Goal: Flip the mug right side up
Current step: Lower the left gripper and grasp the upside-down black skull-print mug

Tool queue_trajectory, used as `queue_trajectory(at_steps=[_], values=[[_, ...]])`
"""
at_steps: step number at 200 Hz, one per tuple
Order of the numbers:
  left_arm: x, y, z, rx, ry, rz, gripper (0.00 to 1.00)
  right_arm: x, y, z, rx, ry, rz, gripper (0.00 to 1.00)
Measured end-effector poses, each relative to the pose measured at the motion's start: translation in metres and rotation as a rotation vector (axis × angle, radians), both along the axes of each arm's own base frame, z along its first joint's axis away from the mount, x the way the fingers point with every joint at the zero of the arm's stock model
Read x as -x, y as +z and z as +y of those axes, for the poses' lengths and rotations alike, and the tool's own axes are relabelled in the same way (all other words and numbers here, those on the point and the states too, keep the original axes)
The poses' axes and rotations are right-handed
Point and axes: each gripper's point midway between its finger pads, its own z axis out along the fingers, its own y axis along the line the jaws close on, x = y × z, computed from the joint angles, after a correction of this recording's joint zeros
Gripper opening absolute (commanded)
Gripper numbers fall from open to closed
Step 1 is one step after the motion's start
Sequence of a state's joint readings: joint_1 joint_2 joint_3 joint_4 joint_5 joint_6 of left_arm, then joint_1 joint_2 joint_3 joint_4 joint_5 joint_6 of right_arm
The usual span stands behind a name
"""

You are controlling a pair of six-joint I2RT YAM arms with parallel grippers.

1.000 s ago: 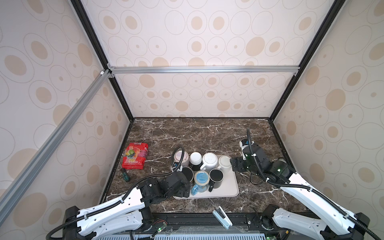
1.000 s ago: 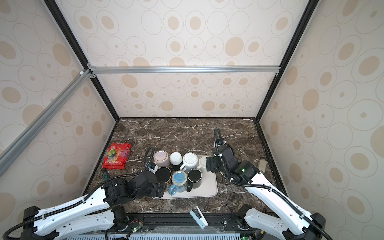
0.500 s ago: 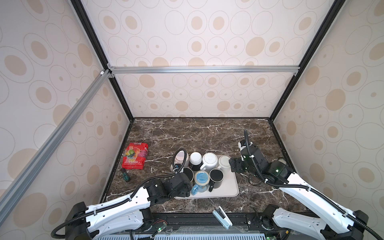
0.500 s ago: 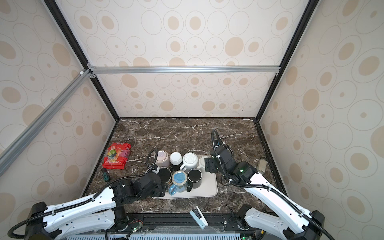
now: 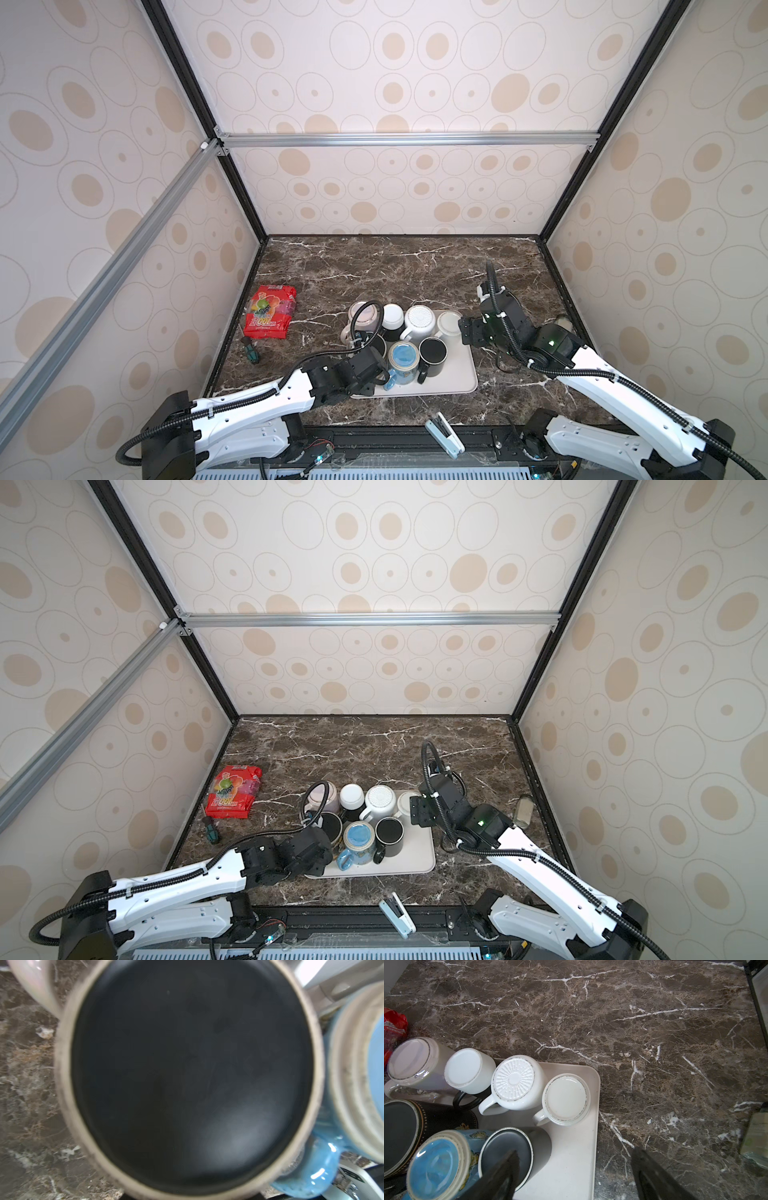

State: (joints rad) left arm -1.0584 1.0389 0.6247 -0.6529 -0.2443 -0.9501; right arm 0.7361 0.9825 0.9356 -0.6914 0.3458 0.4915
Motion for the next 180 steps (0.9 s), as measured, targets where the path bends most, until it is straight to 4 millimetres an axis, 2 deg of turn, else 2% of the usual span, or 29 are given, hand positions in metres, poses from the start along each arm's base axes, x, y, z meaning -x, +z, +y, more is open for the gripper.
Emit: queue_trajectory(at_steps=[71,123,145,156,180], values=[[-0.002,-0.005,0.014,-0.077,0.024,-0.013,0.36,0.001,0.0,-0.002,-0.017,-0.014,-0.011,0.82],[-0.003,-0.009,0.016,-0.099,0.025,-0.01,0.2,0.002,-0.002,-0.002,-0.027,-0.015,-0.016,0.8],[-0.004,-0.008,0.014,-0.091,0.023,-0.016,0.09,0.003,-0.001,-0.003,-0.037,-0.017,-0.024,0.8],[-0.004,-0.008,0.014,-0.09,0.024,-0.018,0.0,0.004,0.001,-0.003,-0.041,-0.017,-0.028,0.79],[-0.004,-0.008,0.014,-0.091,0.024,-0.018,0.0,0.004,0.001,-0.003,-0.046,-0.014,-0.028,0.78]])
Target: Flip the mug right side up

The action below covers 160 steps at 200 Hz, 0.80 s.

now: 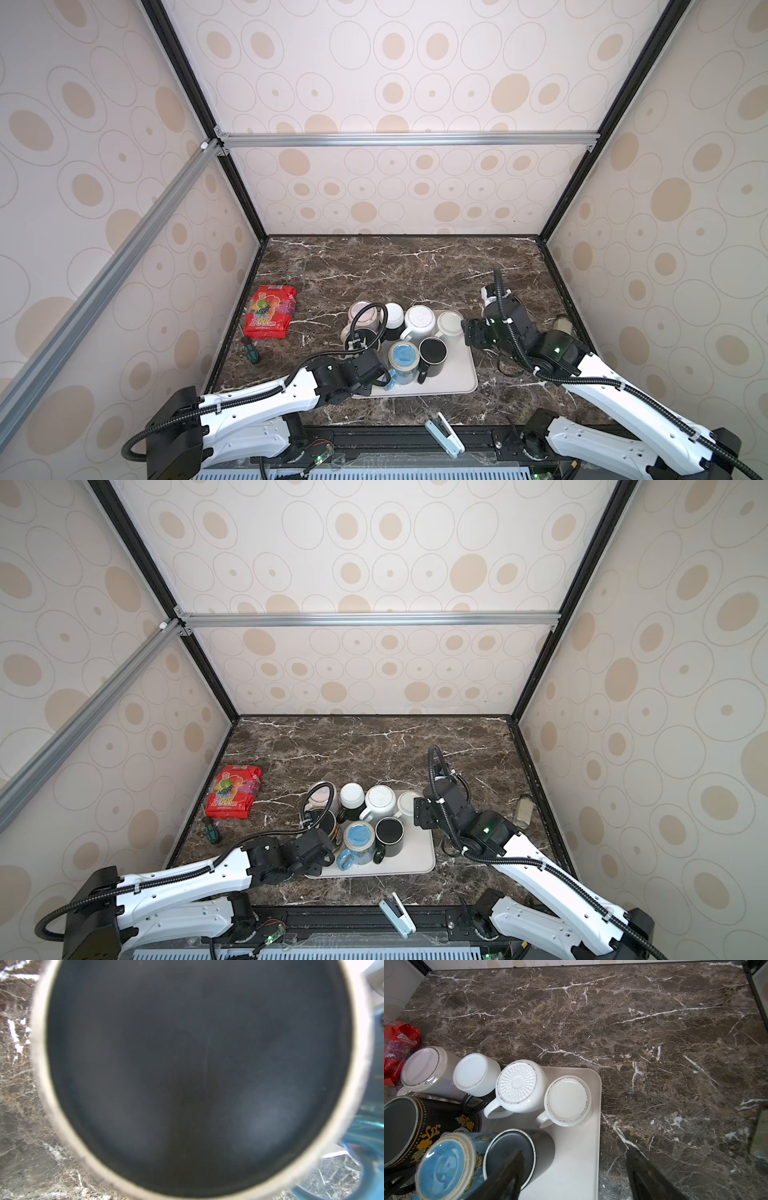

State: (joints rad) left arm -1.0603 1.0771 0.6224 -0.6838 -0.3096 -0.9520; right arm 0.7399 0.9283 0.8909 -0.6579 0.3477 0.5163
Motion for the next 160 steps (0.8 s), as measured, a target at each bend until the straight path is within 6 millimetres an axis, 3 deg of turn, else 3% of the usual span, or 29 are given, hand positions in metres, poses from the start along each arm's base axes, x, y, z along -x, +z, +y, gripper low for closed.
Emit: queue_trajectory(at_steps=[48,86,120,160], values=[[0.001,0.002,0.001,-0.013,-0.003,-0.004,0.0,0.002,-0.001,0.005,-0.019,0.016,0.006,0.75],[0.007,0.015,0.008,-0.026,-0.009,0.002,0.0,0.003,-0.001,0.013,-0.041,0.036,0.01,0.74],[0.006,0.045,0.01,-0.021,-0.011,-0.015,0.0,0.0,-0.007,0.022,-0.045,0.057,0.03,0.73],[-0.002,0.104,-0.002,0.042,-0.03,-0.072,0.0,-0.006,0.001,0.035,-0.072,0.085,0.024,0.73]])
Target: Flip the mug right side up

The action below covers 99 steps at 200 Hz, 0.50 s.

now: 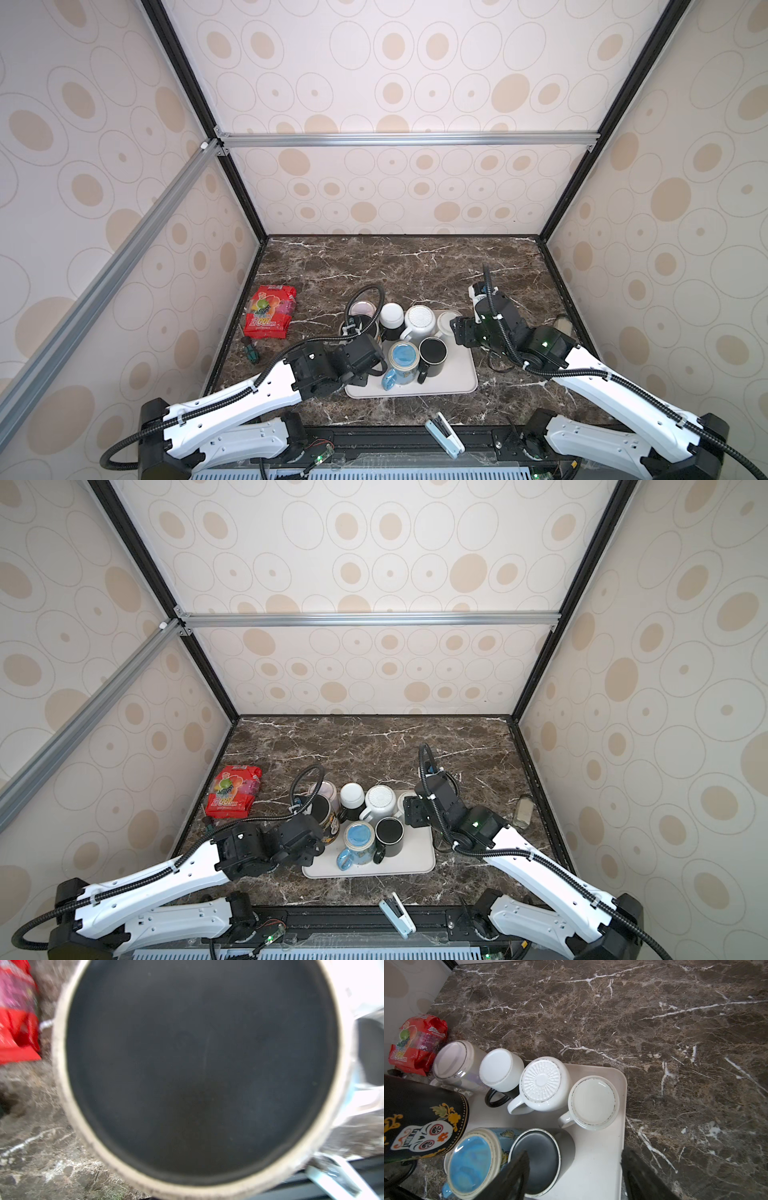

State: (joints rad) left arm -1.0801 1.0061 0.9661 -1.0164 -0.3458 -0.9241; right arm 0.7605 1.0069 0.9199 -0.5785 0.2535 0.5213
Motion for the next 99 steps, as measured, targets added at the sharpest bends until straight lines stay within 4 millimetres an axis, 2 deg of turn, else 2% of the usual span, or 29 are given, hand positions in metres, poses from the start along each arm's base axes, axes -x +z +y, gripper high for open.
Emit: queue_trajectory(at_steps=[34,70,99], values=[[-0.013,0.054,-0.016,0.116,-0.025,-0.114,0.0,-0.007,0.018,0.014,-0.062,0.028,-0.042,0.74],[-0.025,0.094,-0.029,0.289,-0.056,-0.253,0.0,-0.01,0.034,0.035,-0.154,0.09,-0.07,0.76],[-0.041,0.122,-0.036,0.469,-0.046,-0.375,0.0,-0.005,0.053,0.065,-0.301,0.202,-0.091,0.76]])
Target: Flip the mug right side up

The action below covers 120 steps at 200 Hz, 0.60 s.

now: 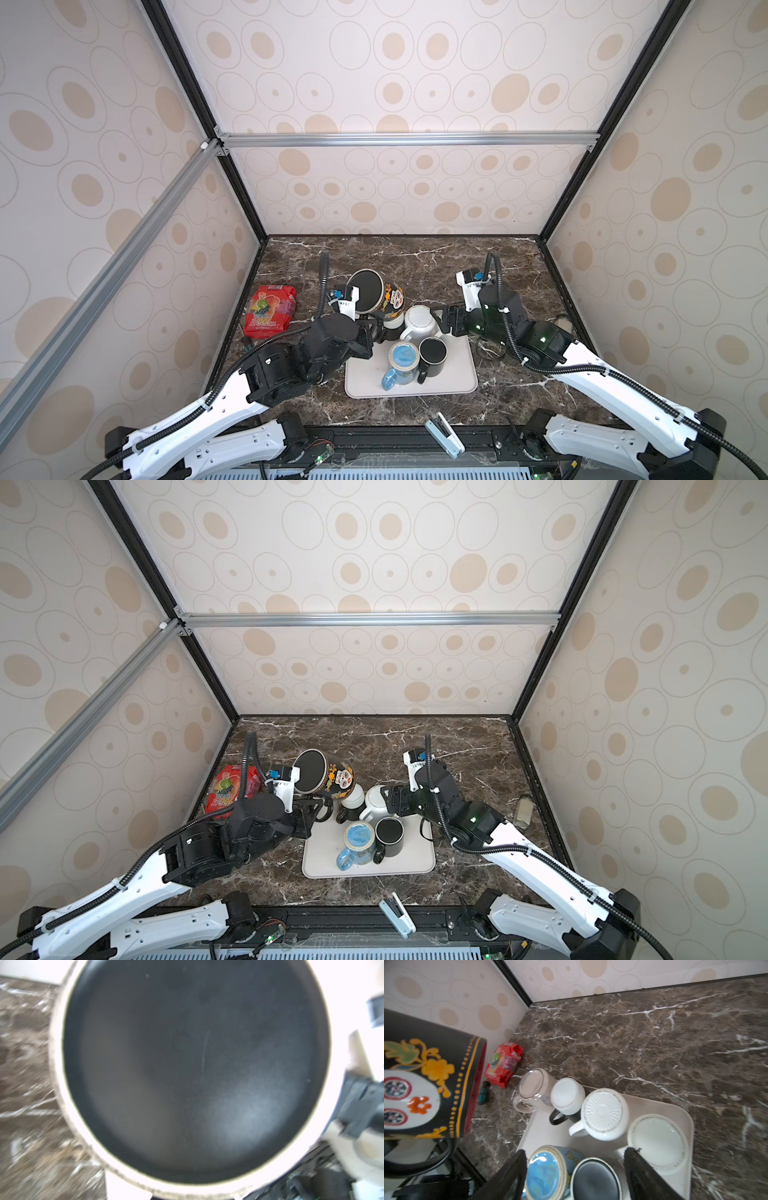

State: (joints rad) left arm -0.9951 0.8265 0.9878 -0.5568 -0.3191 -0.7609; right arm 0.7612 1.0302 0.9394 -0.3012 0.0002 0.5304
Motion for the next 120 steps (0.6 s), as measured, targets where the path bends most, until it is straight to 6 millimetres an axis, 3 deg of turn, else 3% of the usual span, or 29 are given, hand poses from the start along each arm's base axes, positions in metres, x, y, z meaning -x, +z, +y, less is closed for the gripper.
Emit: queue_trajectory(at_steps=[44,62,90,120], values=[[-0.026,0.03,-0.003,0.192,0.019,-0.112,0.0,0.019,0.021,0.038,-0.254,0.191,-0.017,0.75],[-0.03,0.046,-0.008,0.264,-0.006,-0.15,0.0,0.027,0.041,0.049,-0.358,0.266,-0.044,0.73],[-0.035,0.069,-0.018,0.376,-0.057,-0.196,0.0,0.031,0.069,0.056,-0.494,0.338,-0.088,0.68],[-0.039,0.071,-0.028,0.465,-0.107,-0.198,0.0,0.018,0.084,0.055,-0.602,0.358,-0.096,0.63]])
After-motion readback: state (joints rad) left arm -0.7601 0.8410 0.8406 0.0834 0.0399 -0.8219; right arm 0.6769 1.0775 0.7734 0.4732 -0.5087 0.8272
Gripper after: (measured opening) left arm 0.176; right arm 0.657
